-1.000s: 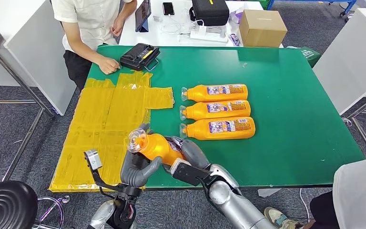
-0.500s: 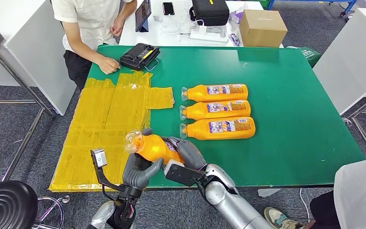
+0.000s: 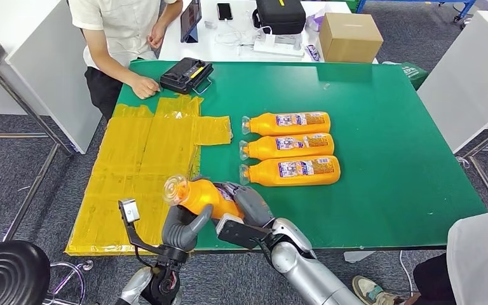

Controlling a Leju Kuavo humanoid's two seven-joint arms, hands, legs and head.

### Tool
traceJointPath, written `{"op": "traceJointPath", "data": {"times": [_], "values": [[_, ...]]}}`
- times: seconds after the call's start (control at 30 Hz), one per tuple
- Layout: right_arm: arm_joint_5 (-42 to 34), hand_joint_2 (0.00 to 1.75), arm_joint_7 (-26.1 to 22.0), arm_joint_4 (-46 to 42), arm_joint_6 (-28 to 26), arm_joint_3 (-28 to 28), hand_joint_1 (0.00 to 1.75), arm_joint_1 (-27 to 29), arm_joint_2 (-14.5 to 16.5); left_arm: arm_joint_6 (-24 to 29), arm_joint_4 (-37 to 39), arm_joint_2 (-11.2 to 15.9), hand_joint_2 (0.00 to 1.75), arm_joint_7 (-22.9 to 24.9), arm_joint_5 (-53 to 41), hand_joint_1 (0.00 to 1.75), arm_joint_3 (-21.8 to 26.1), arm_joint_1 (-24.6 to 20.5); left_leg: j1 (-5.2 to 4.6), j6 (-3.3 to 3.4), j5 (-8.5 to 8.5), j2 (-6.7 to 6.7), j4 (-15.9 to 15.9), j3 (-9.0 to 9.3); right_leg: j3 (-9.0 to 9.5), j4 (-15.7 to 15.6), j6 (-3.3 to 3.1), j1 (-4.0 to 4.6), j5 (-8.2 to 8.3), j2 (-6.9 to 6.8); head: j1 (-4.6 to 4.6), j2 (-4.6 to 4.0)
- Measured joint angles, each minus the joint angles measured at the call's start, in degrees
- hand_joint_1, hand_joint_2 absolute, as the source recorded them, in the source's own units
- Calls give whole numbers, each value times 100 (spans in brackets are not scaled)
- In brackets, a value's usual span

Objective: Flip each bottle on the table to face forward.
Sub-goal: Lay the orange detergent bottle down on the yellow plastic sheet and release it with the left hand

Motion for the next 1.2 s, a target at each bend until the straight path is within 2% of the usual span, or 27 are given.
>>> {"op": "traceJointPath", "data": {"times": [0.13,0.17,0.23,0.27,0.3,0.37,0.6,0.8,1.03,1.13,1.2], "values": [[87,175,33,24,-129,21,175,-19,8,79,11,-4,175,-42,-114,175,10,-28,0,-1,1,0,0,0,0,0,0,0,0,0,0,0],[98,175,51,27,-150,23,158,-19,8,119,17,-9,175,-66,-161,175,9,-41,0,-2,1,0,0,0,0,0,0,0,0,0,0,0],[98,175,75,33,-167,23,71,-20,8,168,29,-22,175,-98,-207,175,8,-60,0,-2,1,0,0,0,0,0,0,0,0,0,0,0],[92,131,81,36,-170,23,27,-20,7,177,32,-26,175,-103,-209,175,8,-67,0,-2,1,0,0,0,-1,0,0,-1,0,0,1,0],[81,87,85,39,-171,24,0,-21,7,183,36,-28,175,-104,-209,175,8,-73,0,-2,1,0,0,-1,-1,0,0,-1,0,0,1,0],[43,0,92,52,-175,25,0,-26,8,190,43,-28,175,-108,-209,175,8,-81,0,-2,1,0,0,-1,-1,0,0,-1,0,0,1,0],[-54,0,103,62,-296,17,0,-18,9,429,13,-45,175,-225,-306,175,13,-61,0,-2,2,0,0,-2,-4,1,0,-1,0,0,0,0],[-215,0,-40,1,-427,-94,0,160,5,1106,-187,-57,175,-496,-686,175,134,-66,0,-3,2,0,0,-2,-4,2,0,-1,0,0,-1,0],[-250,0,-146,-153,-510,-257,0,357,-12,1203,-495,-36,175,-563,-827,175,326,-57,0,-3,2,0,0,-2,-4,4,0,-1,0,0,0,0],[-247,0,-241,-255,-649,-332,0,446,-18,1422,-598,-21,175,-766,-1169,175,368,-29,0,-3,2,0,0,-2,-5,4,0,-1,0,0,1,0],[-204,0,-330,-390,-822,-416,0,557,-30,1817,-708,-6,175,-1040,-1703,175,431,0,0,-3,2,1,0,-2,-5,4,0,-1,0,0,0,0]]}}
